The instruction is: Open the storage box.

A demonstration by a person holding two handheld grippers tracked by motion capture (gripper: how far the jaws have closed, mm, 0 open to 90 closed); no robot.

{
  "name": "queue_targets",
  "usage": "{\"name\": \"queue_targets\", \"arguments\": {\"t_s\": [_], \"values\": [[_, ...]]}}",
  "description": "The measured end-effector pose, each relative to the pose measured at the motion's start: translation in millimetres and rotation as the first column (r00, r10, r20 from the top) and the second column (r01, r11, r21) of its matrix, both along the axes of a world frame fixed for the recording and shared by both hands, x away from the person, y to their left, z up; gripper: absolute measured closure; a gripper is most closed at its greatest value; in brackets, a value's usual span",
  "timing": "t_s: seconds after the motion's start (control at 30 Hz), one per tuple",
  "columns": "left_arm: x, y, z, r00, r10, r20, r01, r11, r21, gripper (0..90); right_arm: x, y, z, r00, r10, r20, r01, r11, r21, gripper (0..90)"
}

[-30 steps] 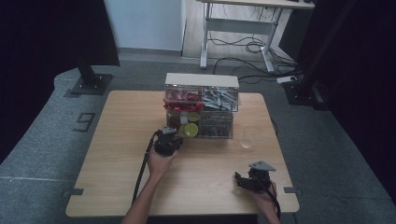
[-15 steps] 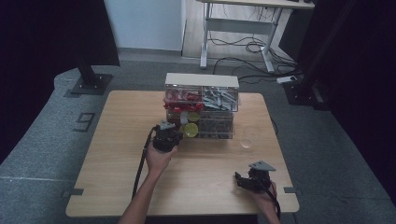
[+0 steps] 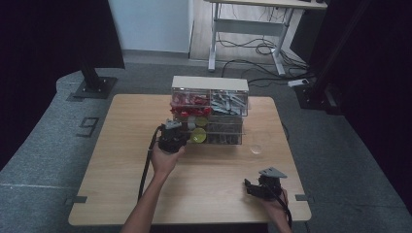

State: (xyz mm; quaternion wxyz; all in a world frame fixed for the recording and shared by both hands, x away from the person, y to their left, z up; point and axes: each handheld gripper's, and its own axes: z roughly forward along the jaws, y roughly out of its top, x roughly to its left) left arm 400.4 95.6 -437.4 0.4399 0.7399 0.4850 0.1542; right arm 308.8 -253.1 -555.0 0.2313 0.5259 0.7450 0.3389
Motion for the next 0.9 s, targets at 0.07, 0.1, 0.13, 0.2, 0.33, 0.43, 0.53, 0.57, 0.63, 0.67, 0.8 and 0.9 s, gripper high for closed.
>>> {"name": "queue_targets", "arguments": {"t_s": [0.07, 0.1, 0.13, 0.2, 0.33, 0.43, 0.53, 0.57, 0.63, 0.67, 0.8, 0.9], "values": [[0.8, -0.1, 2.4, 1.0000, 0.001, 0.004, -0.001, 1.0000, -0.010, 90.0, 0.0, 0.0, 0.0, 1.0000, 0.000, 0.000, 0.000, 1.000, 0.000, 19.6], [0.8, -0.1, 2.4, 1.0000, 0.001, 0.004, -0.001, 1.0000, -0.010, 90.0, 0.0, 0.0, 0.0, 1.0000, 0.000, 0.000, 0.000, 1.000, 0.000, 19.6], [2.3, -0.8, 4.5, 1.0000, 0.002, 0.007, -0.002, 1.0000, -0.008, 90.0, 0.0, 0.0, 0.0, 1.0000, 0.000, 0.000, 0.000, 1.000, 0.000, 19.7], [4.2, -2.0, 7.5, 0.9999, 0.002, 0.011, -0.002, 1.0000, -0.006, 90.0, 0.0, 0.0, 0.0, 1.0000, 0.000, 0.000, 0.000, 1.000, 0.000, 19.6], [7.0, -3.4, 15.2, 0.9997, 0.005, 0.023, -0.005, 0.9998, -0.017, 90.0, 0.1, -0.1, 0.0, 1.0000, 0.001, 0.001, -0.001, 1.000, -0.001, 19.6], [9.0, -3.4, 20.6, 0.9996, 0.006, 0.029, -0.005, 0.9997, -0.024, 90.0, 0.3, -0.2, -0.1, 1.0000, 0.002, 0.001, -0.002, 1.000, -0.001, 19.6], [10.9, -3.2, 25.9, 0.9992, 0.011, 0.037, -0.010, 0.9993, -0.037, 90.0, 0.4, -0.1, -0.1, 1.0000, 0.001, 0.002, -0.001, 1.000, -0.001, 19.6], [12.0, -2.8, 27.3, 0.9993, 0.013, 0.035, -0.011, 0.9990, -0.044, 90.0, 0.4, -0.1, -0.1, 1.0000, 0.001, 0.002, -0.001, 1.000, -0.001, 19.6], [13.9, -3.1, 29.2, 0.9991, 0.017, 0.038, -0.015, 0.9985, -0.052, 90.0, 0.3, -0.1, -0.1, 1.0000, 0.001, 0.002, -0.001, 1.000, -0.001, 19.6], [14.6, -3.6, 29.8, 0.9992, 0.017, 0.037, -0.015, 0.9984, -0.054, 90.0, 0.4, -0.1, -0.1, 1.0000, 0.001, 0.002, -0.001, 1.000, -0.001, 19.6], [16.7, -5.9, 29.0, 0.9994, 0.015, 0.033, -0.014, 0.9986, -0.051, 90.0, 0.3, -0.2, -0.1, 1.0000, 0.002, 0.002, -0.002, 1.000, -0.001, 19.6], [17.9, -6.4, 27.8, 0.9994, 0.019, 0.030, -0.017, 0.9985, -0.051, 90.0, 0.3, -0.2, -0.1, 1.0000, 0.002, 0.002, -0.002, 1.000, -0.001, 19.6]]}}
